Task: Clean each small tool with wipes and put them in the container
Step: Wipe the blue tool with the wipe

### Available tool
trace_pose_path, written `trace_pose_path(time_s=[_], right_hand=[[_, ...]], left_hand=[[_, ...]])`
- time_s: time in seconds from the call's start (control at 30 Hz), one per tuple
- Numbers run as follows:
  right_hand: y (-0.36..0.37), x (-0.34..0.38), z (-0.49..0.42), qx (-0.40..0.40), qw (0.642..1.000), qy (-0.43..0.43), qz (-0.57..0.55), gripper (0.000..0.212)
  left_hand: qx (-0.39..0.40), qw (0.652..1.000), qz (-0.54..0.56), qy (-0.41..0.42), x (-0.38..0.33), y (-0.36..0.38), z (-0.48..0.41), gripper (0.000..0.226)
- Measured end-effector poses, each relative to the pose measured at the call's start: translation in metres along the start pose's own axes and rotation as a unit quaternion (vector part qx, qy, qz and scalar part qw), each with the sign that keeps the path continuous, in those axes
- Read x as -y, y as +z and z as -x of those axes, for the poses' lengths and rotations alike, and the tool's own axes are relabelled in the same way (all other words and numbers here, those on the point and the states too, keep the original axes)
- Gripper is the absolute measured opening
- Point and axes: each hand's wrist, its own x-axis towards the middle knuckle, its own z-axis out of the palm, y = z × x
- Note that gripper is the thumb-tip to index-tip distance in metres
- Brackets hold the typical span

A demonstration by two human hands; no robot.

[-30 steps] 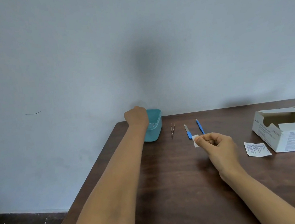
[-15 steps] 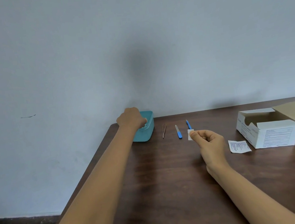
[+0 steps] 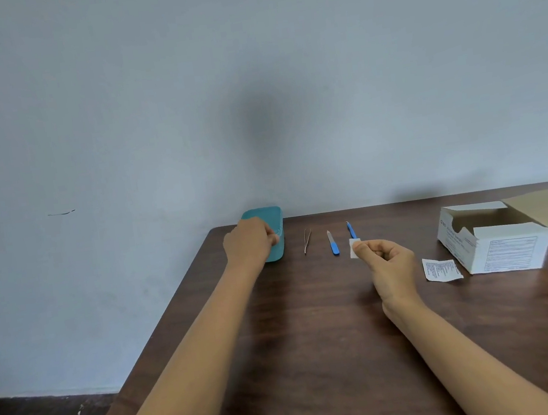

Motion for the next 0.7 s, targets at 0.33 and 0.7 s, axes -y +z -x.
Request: trace_pose_path(time_s=[0.33,0.7], right_hand=[[-0.007,0.006,-0.006,-0.088,0.982,0.012,-0.166,0.008],[-0.017,0.005,-0.023,-0.135,0.930,0.083,-0.332,0.007]], left_hand=[[-0.183,0.981,0.020,0.066,-0.041,0.007,0.010,0.029],[0.014,0.997,-0.019,0.068,-0.133,0.069,0.013,0.034]])
